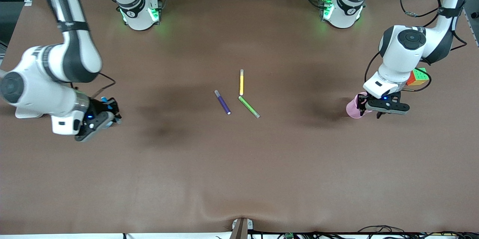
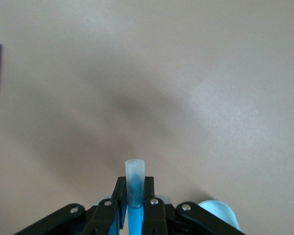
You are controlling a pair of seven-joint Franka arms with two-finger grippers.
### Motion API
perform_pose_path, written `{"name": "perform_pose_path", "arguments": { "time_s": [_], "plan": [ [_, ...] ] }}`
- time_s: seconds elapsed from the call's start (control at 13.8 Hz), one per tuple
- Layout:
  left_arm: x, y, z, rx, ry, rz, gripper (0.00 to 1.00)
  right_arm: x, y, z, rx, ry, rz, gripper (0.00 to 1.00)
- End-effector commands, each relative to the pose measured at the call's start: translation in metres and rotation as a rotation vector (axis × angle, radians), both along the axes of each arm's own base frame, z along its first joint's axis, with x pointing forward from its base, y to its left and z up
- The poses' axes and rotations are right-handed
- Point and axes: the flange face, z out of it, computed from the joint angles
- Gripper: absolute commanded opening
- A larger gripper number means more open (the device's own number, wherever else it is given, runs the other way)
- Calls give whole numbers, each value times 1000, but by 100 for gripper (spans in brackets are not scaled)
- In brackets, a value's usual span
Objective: Place pink and blue markers in matching cups
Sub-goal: 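Lower the markers into the cups and open both grippers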
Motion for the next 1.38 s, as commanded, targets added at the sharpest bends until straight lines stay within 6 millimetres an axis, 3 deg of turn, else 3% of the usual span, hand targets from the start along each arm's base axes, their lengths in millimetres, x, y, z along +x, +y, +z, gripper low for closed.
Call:
{"name": "perform_pose_path", "arguments": {
  "time_s": [0.0,0.22,0.43,0.94,1.3],
  "plan": [
    [12,2,18,25,-16,-8,100,-2,-39,2,145,-48,83,0],
    [28,3,45,70,37,21,100,-5,-69,-1,275,-89,133,0],
    [42,-17,74,82,88,32,100,-3,-96,-4,371,-131,187,0],
    [58,-34,132,31,172,104,100,-1,-161,-58,587,-287,285,0],
    [61,-38,163,42,211,110,100,1,-180,-72,602,-296,334,0]
  ]
}}
